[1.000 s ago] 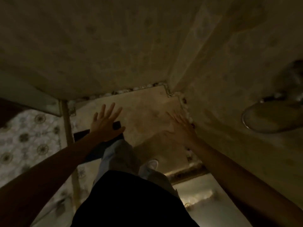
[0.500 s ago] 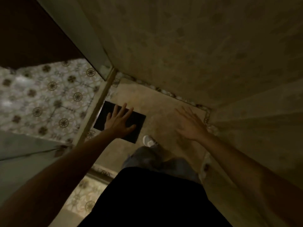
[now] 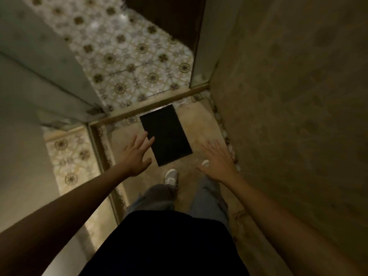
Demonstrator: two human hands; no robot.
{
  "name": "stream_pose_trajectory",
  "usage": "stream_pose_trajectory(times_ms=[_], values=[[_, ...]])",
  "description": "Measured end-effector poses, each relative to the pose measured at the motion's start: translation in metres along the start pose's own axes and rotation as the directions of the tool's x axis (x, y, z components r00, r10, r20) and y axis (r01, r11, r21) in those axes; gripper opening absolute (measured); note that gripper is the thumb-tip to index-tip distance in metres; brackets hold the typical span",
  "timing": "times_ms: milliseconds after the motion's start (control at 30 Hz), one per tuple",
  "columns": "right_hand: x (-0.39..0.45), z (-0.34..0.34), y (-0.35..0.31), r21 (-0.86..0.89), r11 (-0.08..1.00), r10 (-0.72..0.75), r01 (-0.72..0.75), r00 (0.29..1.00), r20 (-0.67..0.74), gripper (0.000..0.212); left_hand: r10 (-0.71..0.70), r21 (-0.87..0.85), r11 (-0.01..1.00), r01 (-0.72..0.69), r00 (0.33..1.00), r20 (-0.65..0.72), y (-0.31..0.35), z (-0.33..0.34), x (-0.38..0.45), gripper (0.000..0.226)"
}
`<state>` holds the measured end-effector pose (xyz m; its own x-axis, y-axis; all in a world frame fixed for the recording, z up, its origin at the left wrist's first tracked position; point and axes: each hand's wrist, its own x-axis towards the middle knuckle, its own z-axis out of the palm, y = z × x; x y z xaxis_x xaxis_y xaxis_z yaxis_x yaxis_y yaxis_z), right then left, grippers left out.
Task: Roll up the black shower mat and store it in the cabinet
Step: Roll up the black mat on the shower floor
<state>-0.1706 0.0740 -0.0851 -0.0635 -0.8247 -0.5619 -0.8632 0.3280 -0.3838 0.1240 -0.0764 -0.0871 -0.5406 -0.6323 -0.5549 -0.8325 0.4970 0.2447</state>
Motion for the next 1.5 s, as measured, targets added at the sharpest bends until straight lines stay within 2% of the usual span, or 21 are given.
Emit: stream_pose_trajectory(times_ms=[167,267,400,500,633,833,1000,1200,1367,1500], values=[[0.052,0.001,0.008,-0.065,0.984,-0.148,0.163,0.97,0.191,0.087,-0.295,-0.137,0.946,0.295,0.955,0.02,-0.004,0.032,-0.006,0.08],[0.082,0.005,0.014,-0.128,0.966,-0.184,0.224,0.946,0.266,0.087,-0.383,-0.258,0.887,0.383,0.922,0.053,0.008,0.056,0.003,0.079],[0.119,0.022,0.023,-0.146,0.952,-0.215,0.268,0.93,0.299,0.087,-0.393,-0.382,0.839,0.389,0.917,0.071,0.019,0.102,0.019,0.078],[0.152,0.055,0.037,-0.19,0.931,-0.232,0.311,0.908,0.348,0.086,-0.357,-0.428,0.836,0.343,0.933,0.05,0.011,0.151,0.041,0.077],[0.215,0.119,0.062,-0.25,0.9,-0.238,0.358,0.882,0.407,0.087,-0.303,-0.388,0.867,0.312,0.949,0.086,-0.02,0.225,0.091,0.078],[0.32,0.223,0.1,-0.305,0.852,-0.267,0.427,0.853,0.449,0.092,-0.328,-0.347,0.873,0.343,0.939,0.104,-0.07,0.321,0.193,0.082],[0.397,0.3,0.143,-0.337,0.77,-0.344,0.542,0.797,0.496,0.09,-0.191,-0.233,0.948,0.218,0.972,0.133,-0.107,0.397,0.279,0.084],[0.471,0.371,0.199,-0.369,0.662,-0.369,0.653,0.712,0.598,0.094,0.056,-0.105,0.994,-0.044,0.992,0.115,-0.156,0.467,0.357,0.093],[0.498,0.412,0.231,-0.366,0.535,-0.52,0.762,0.638,0.568,0.097,0.239,-0.092,0.968,-0.235,0.97,0.033,-0.161,0.52,0.379,0.098],[0.495,0.436,0.247,-0.357,0.464,-0.61,0.811,0.584,0.536,0.094,0.299,0.067,0.953,-0.295,0.952,-0.069,-0.157,0.552,0.372,0.086]])
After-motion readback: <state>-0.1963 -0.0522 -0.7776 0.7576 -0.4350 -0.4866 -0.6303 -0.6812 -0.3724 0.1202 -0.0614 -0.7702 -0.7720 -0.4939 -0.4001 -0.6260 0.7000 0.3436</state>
